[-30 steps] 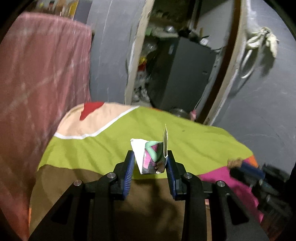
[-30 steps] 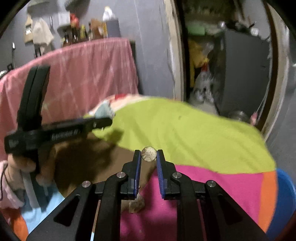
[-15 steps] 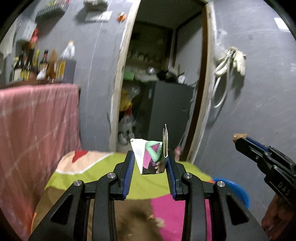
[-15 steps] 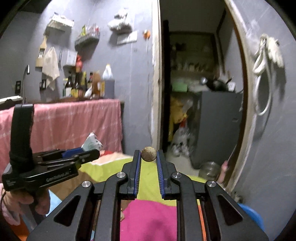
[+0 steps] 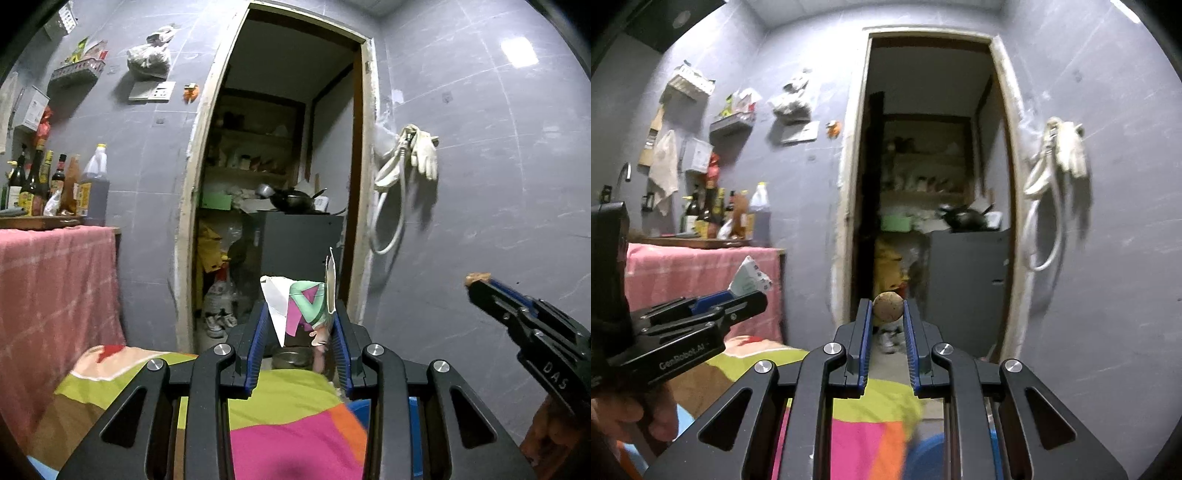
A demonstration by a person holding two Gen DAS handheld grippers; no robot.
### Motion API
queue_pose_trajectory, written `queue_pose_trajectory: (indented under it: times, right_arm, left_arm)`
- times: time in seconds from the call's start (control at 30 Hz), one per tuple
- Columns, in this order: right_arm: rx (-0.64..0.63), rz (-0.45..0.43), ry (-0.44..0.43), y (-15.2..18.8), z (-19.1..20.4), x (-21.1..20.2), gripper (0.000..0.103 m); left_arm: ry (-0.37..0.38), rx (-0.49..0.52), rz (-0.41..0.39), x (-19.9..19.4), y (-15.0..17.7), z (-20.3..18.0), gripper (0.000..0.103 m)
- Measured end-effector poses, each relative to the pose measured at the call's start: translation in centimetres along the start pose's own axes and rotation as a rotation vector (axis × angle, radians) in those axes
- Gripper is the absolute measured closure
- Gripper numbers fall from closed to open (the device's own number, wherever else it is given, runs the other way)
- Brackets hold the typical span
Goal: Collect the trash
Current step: 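Carry wrapper and crumb over the blue bucket and open both grippers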
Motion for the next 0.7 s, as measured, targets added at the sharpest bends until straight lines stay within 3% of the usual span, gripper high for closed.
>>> queue_pose_trajectory:
  times: [0.23,0.7]
  right_arm:
    - [-0.037,-0.044,0.119,1.8,-3.9,-2.4,0.088]
    - [-0.009,0.013,0.253,8.9,-9.7,-3.6,0.088]
  left_arm:
    - [0.023,-0.009,0.008,2.1,1.9,-3.8,0.074]
    - [0.025,-0.027,0.086,6.8,7.3,-9.4,0.074]
Point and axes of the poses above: each gripper's, at about its wrist camera, not at the fingertips, and x roughly the way its jaws point, z to its left, y to its underside, the point moved 5 cm from there along x, roughly the way its jaws point, and after that the axes turned 9 degrees about -x, right-handed, at the moved point
